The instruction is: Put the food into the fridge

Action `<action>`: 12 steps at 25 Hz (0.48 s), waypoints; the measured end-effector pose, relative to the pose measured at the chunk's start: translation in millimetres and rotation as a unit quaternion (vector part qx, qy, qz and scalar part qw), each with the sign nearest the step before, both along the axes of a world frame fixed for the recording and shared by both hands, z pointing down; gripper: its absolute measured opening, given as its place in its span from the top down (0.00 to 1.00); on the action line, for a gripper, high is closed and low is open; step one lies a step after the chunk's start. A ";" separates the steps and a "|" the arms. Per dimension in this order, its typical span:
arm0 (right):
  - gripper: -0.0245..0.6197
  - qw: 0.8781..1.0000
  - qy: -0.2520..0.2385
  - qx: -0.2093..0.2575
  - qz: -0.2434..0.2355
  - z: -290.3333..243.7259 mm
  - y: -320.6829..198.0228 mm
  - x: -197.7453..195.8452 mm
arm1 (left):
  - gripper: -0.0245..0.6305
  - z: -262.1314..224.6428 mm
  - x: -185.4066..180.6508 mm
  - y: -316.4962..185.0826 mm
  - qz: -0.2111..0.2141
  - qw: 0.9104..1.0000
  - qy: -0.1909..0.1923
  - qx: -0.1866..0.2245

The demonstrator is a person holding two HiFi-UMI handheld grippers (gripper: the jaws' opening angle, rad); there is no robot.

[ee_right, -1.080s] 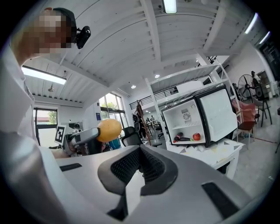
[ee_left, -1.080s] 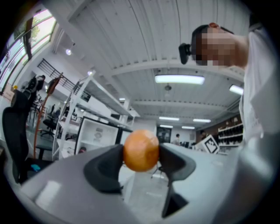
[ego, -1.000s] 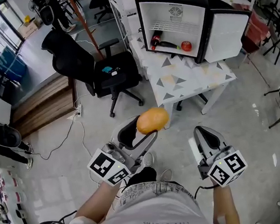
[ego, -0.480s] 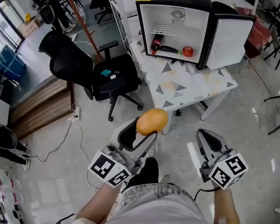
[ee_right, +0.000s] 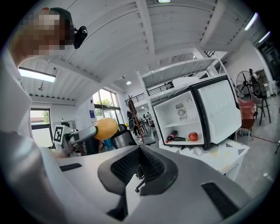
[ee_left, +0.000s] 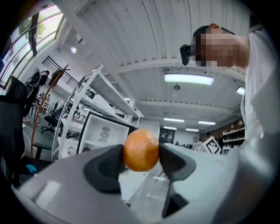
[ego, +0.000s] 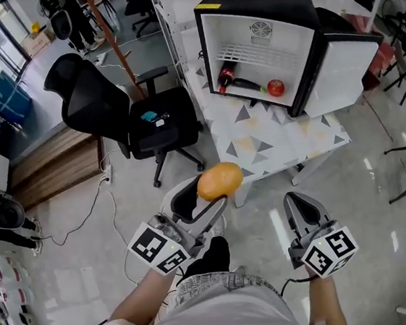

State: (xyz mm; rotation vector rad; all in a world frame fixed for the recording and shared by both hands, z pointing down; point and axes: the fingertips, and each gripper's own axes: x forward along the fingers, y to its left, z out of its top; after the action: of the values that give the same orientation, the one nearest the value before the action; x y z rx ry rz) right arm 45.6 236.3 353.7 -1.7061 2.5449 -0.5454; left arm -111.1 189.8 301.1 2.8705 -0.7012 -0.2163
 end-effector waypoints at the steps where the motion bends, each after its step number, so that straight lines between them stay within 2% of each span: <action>1: 0.98 1.000 0.000 -0.002 0.001 1.4 -8.9 0.4 | 0.56 1.2 0.6 -9.3 0.001 1.000 0.000 -0.002; 12: 0.98 1.000 0.002 -0.020 0.008 10.6 -102.8 0.2 | 0.56 11.6 9.1 -105.4 0.014 1.000 -0.004 -0.018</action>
State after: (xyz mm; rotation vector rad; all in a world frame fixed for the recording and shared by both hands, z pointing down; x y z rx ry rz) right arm 45.7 133.5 364.3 -1.7385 2.5382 -0.5958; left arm -102.0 84.4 312.7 2.8453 -0.6596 -0.1874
